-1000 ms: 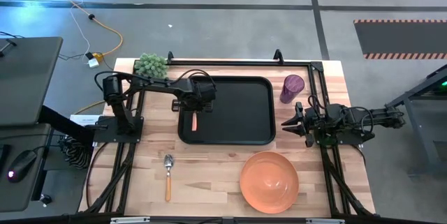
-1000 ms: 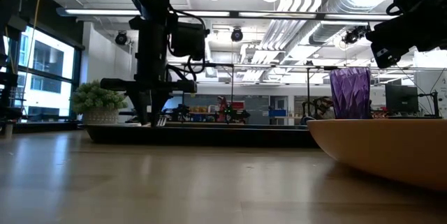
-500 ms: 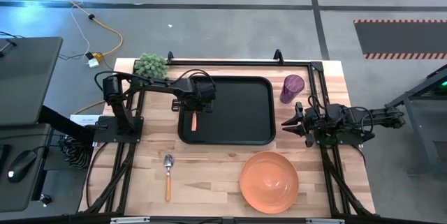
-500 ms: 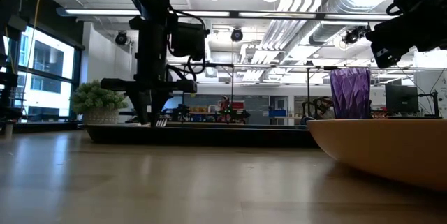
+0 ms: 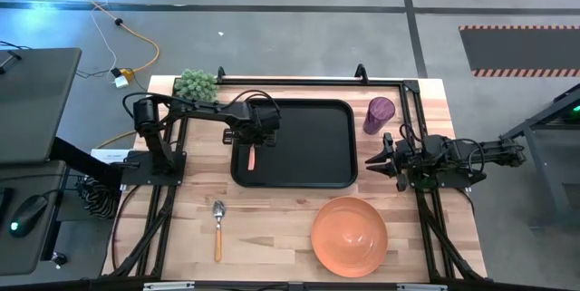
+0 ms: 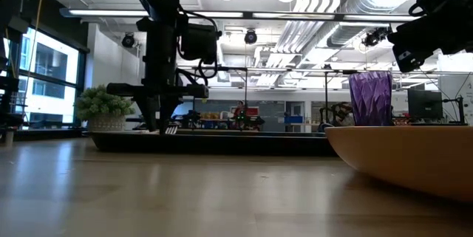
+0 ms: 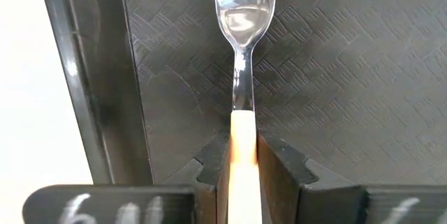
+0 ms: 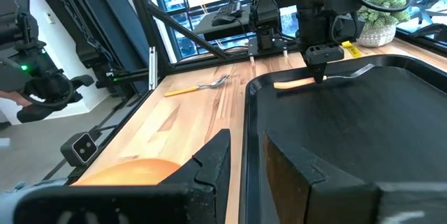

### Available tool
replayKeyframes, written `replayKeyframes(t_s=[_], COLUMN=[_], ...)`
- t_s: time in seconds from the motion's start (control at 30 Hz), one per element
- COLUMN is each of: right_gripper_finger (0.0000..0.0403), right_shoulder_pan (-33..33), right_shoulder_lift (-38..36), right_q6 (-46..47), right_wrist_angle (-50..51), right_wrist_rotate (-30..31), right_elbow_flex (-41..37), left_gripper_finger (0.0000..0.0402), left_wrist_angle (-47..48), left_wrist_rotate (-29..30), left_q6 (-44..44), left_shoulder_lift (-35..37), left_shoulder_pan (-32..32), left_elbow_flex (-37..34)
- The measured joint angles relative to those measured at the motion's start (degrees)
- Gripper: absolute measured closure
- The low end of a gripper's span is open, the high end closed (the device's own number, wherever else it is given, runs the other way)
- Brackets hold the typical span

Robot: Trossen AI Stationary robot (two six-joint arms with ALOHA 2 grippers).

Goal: Pick and place plate/cup/fork/spoon on tray
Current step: Put the orange fork into the black tray

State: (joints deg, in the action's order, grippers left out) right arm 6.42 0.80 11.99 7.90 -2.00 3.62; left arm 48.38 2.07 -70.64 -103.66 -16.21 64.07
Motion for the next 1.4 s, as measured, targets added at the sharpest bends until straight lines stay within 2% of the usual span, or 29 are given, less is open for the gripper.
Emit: replayKeyframes(t_s=[1.0,1.4], right_gripper_finger=[0.0324,0.0324], right_shoulder_pan=[0.02,0.0], right_shoulder_lift=[-0.02,-0.02], right_q6=[0.0,-0.17], right_wrist_angle=[-0.04,-0.04], right_wrist_rotate=[-1.53,-1.46], right_elbow_flex=[0.0,0.0], left_gripper_finger=[0.0341,0.0341], left_wrist_angle=[-0.24,-0.26], left_wrist_rotate=[-3.06,-2.53], left_q6=[2.28,-2.14], left_shoulder_lift=[0.02,0.07], left_shoulder_pan=[-0.47,-0.66], left_elbow_flex=[0.0,0.0])
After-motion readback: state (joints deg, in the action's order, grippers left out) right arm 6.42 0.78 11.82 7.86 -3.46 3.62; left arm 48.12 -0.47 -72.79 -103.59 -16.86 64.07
